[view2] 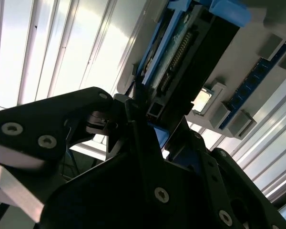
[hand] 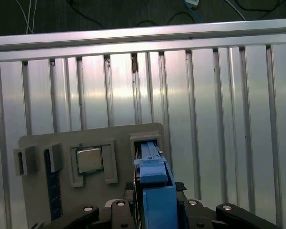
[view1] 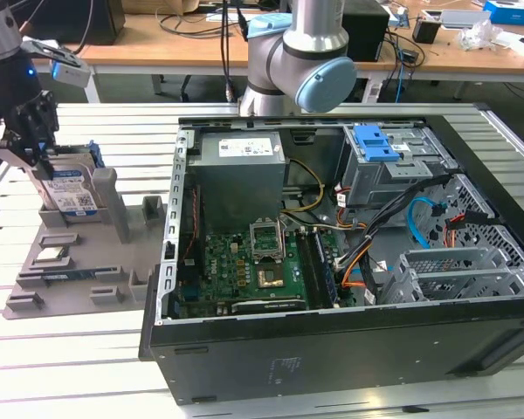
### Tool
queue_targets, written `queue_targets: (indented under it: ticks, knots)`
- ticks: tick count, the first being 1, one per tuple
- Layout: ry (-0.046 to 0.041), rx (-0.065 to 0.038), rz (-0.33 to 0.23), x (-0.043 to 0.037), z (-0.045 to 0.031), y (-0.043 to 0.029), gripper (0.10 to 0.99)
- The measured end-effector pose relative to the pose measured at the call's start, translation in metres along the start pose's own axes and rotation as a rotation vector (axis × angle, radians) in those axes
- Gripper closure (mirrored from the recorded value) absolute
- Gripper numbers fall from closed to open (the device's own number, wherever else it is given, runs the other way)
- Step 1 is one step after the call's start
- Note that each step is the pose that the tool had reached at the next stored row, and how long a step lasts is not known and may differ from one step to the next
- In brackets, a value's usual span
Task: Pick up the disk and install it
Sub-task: 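Pick up the disk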
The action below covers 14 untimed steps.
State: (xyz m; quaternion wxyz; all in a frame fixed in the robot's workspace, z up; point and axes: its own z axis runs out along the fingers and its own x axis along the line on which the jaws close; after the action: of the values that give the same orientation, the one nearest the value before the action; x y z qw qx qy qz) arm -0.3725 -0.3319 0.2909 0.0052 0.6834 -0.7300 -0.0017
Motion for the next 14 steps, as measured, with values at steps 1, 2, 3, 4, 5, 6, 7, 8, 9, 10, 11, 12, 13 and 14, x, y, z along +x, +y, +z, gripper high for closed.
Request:
queue_targets:
  ticks: [1,2,3,4,5,6,7,8,9,10,11,12,13,14]
  knots:
    - [0.0,0.0,0.0,0.0,0.0009,0.0,0.667]
    - [0.0001,0.0,0.0,0.0,0.0011,0.0,0.667]
    - [0.0003,0.0,0.0,0.0,0.0011,0.0,0.667]
    - [0.0001,0.0,0.0,0.0,0.0012,0.0,0.667]
    - [0.0001,0.0,0.0,0.0,0.0013,0.0,0.667]
    - [0.0001,0.0,0.0,0.0,0.0013,0.0,0.667]
    - [0.0,0.0,0.0,0.0,0.0014,0.0,0.667]
    - [0.0001,0.0,0.0,0.0,0.0014,0.0,0.667]
    - [0.0001,0.0,0.0,0.0,0.0015,0.0,0.678]
    - [0.0001,0.0,0.0,0.0,0.0015,0.0,0.718]
    - [0.0001,0.0,0.0,0.0,0.0015,0.0,0.718]
    - [0.0,0.0,0.0,0.0,0.0016,0.0,0.718]
    - [0.0001,0.0,0.0,0.0,0.0016,0.0,0.718]
    - [0.0001,0.0,0.0,0.0,0.0018,0.0,0.718]
